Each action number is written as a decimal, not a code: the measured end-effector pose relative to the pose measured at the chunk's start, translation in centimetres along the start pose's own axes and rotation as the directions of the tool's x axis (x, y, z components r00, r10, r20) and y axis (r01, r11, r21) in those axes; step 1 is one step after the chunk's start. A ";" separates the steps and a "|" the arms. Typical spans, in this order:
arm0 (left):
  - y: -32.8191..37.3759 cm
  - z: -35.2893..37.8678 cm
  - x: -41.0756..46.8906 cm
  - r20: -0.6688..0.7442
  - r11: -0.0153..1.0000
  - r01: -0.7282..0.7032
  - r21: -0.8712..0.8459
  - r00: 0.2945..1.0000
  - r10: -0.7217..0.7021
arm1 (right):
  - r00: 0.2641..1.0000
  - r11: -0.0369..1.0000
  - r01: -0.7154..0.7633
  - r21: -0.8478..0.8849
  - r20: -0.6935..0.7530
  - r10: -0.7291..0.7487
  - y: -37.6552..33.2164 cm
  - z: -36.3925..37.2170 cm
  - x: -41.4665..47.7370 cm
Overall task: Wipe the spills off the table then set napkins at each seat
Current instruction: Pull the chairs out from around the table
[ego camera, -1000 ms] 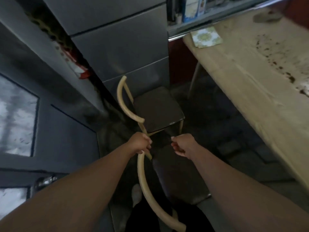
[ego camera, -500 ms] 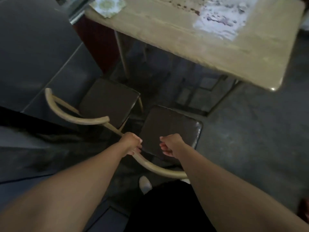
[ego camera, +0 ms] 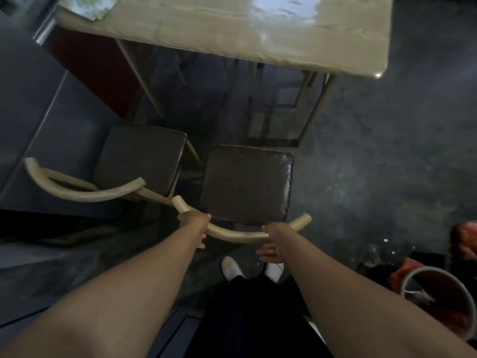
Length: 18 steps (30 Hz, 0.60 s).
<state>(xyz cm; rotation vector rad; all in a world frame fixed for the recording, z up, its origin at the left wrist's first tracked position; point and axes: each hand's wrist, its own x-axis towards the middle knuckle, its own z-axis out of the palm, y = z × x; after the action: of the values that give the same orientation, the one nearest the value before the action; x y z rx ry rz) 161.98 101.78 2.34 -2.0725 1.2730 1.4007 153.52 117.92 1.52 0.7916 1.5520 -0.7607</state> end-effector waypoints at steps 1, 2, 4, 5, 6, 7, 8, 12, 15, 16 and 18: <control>-0.2 0.1 0.4 0.009 1.000 0.012 -0.015 1.000 -0.012 | 1.000 0.999 -0.001 0.046 -0.007 0.001 0.3 0.1 0.3; -0.4 0.2 0.8 0.026 0.999 0.031 -0.034 0.999 -0.030 | 1.000 0.996 -0.002 0.091 -0.012 0.003 0.4 0.4 0.7; -0.8 0.4 1.2 0.084 0.994 0.066 -0.085 0.995 -0.059 | 1.000 0.983 0.008 0.182 -0.005 -0.007 0.6 1.0 1.4; -0.9 0.5 1.5 0.106 0.991 0.075 -0.106 0.992 -0.064 | 1.000 0.971 0.008 0.238 -0.003 -0.008 0.7 1.4 1.8; -1.0 0.6 1.7 0.128 0.989 0.086 -0.124 0.989 -0.070 | 1.000 0.959 0.004 0.284 -0.001 -0.004 0.8 1.8 2.3; -1.0 0.8 1.8 0.144 0.985 0.098 -0.145 0.987 -0.077 | 1.000 0.949 0.002 0.316 -0.002 -0.002 0.7 2.2 2.6; -1.2 0.9 2.1 0.156 0.981 0.115 -0.157 0.984 -0.090 | 1.000 0.942 -0.002 0.336 -0.011 0.006 0.8 2.5 3.1; -0.7 1.3 3.2 0.185 0.961 0.167 -0.222 0.975 -0.127 | 0.999 0.912 -0.029 0.409 -0.022 0.041 0.2 2.6 4.4; -0.3 1.2 4.5 0.194 0.944 0.211 -0.255 0.967 -0.164 | 0.997 0.900 -0.061 0.431 -0.019 0.076 -0.4 2.9 5.3; -0.3 1.2 4.8 0.204 0.937 0.220 -0.270 0.965 -0.168 | 0.997 0.902 -0.061 0.427 -0.021 0.078 -0.4 3.0 5.6; -0.2 1.0 5.3 0.221 0.937 0.221 -0.272 0.961 -0.163 | 0.996 0.899 -0.065 0.433 -0.024 0.083 -0.5 3.3 6.2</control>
<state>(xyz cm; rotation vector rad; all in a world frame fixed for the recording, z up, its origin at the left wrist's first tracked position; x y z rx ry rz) 162.18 100.01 -2.80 -2.1100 0.7969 1.7360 154.35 115.40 -5.00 1.1918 1.3952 -1.0569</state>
